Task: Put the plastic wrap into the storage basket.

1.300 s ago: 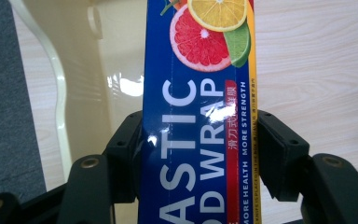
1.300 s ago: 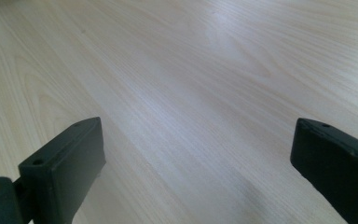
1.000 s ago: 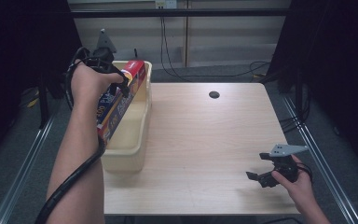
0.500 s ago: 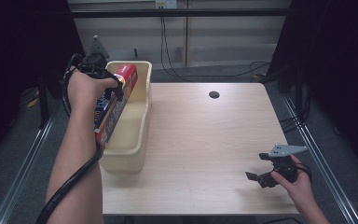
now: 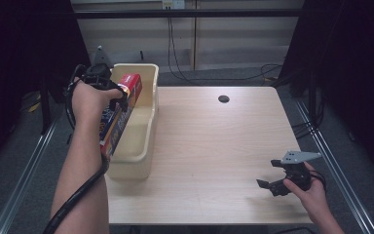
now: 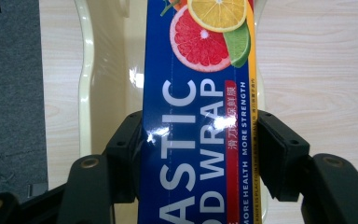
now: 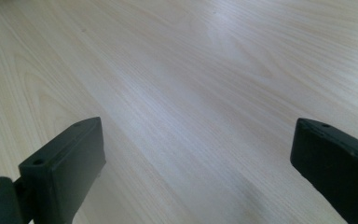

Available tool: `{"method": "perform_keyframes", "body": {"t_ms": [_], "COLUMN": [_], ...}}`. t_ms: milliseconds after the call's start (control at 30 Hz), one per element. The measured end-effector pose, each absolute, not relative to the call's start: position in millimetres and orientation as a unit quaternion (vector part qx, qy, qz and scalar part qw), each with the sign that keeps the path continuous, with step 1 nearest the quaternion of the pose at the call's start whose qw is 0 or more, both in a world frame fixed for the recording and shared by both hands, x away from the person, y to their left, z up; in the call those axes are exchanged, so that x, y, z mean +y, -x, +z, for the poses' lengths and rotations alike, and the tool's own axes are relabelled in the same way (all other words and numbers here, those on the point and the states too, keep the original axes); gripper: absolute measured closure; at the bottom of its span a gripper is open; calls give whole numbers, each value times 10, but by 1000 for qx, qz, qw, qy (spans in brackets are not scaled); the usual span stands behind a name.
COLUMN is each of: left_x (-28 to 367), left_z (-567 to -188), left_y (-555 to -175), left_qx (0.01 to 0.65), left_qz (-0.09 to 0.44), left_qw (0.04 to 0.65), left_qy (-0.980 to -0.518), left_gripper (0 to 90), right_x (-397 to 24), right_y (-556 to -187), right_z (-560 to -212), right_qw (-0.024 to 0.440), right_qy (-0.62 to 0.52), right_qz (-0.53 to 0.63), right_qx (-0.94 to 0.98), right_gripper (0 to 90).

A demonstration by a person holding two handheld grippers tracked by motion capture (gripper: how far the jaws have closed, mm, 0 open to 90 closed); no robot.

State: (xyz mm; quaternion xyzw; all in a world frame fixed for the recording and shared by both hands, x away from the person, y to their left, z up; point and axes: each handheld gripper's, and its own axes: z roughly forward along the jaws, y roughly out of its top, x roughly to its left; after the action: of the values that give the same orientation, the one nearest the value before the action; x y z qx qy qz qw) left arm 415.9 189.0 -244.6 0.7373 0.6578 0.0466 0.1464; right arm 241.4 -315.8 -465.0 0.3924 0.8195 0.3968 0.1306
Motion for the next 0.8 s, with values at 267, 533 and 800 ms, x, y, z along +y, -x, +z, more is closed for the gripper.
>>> {"method": "perform_keyframes", "body": {"t_ms": [267, 533, 800], "left_x": [1917, 1902, 1910], "left_z": [-2556, -2653, -2793], "left_y": [-4162, -4172, -4190], "left_qx": [666, 672, 680], "left_qz": [35, 31, 26], "left_qw": [142, 137, 124], "left_qy": [-732, -727, -723], "left_gripper": [410, 409, 409], "right_x": [-3150, -3145, -3152], "right_y": [-2415, -2414, -2410], "right_z": [-4649, -4650, -4648], "right_qw": [130, 130, 130], "right_qy": [-391, -390, -390], "right_qz": [397, 396, 396], "right_qx": [820, 821, 821], "right_gripper": [28, 28, 28]}}
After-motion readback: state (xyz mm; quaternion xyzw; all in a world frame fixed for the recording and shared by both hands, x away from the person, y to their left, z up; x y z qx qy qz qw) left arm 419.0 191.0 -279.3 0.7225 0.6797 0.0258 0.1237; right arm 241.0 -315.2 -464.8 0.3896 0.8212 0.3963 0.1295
